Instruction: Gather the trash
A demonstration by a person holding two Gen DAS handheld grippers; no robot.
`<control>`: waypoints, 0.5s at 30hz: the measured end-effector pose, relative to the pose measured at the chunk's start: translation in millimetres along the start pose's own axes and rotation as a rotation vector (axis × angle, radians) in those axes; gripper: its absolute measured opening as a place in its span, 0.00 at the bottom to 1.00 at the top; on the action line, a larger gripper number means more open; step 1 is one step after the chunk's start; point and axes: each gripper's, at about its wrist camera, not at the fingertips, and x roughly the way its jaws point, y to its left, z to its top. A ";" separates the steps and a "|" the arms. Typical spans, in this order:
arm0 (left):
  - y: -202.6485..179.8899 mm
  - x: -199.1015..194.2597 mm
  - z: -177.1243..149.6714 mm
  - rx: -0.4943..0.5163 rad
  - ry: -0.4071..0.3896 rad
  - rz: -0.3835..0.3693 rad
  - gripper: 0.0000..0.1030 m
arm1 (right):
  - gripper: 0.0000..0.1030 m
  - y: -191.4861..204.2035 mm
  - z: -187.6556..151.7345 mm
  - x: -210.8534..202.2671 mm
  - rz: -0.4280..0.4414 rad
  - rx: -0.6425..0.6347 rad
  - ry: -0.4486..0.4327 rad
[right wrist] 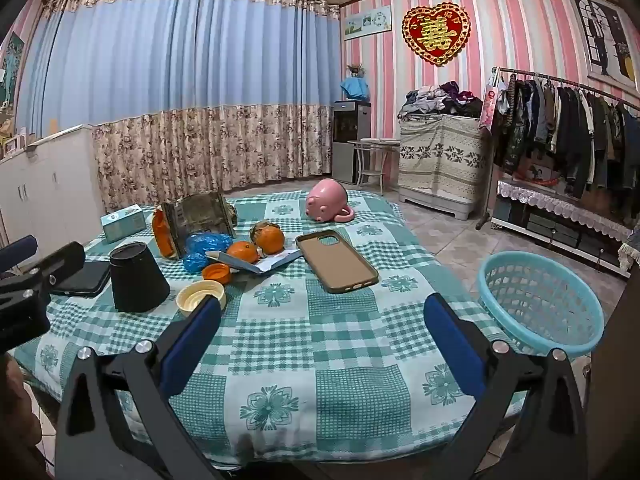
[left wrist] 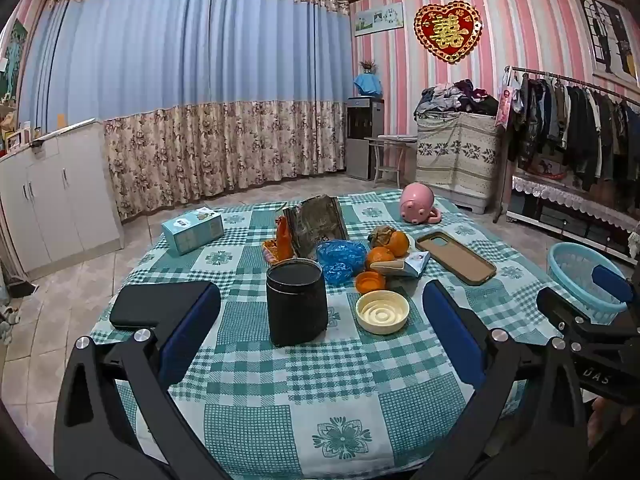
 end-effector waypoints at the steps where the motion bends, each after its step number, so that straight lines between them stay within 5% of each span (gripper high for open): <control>1: -0.1 0.1 0.0 0.003 -0.001 0.001 0.95 | 0.96 -0.1 0.0 0.2 0.001 0.003 0.004; 15: 0.0 -7.5 1.9 0.012 -0.034 0.006 0.95 | 0.96 -2.9 2.1 -0.4 -0.005 -0.001 -0.003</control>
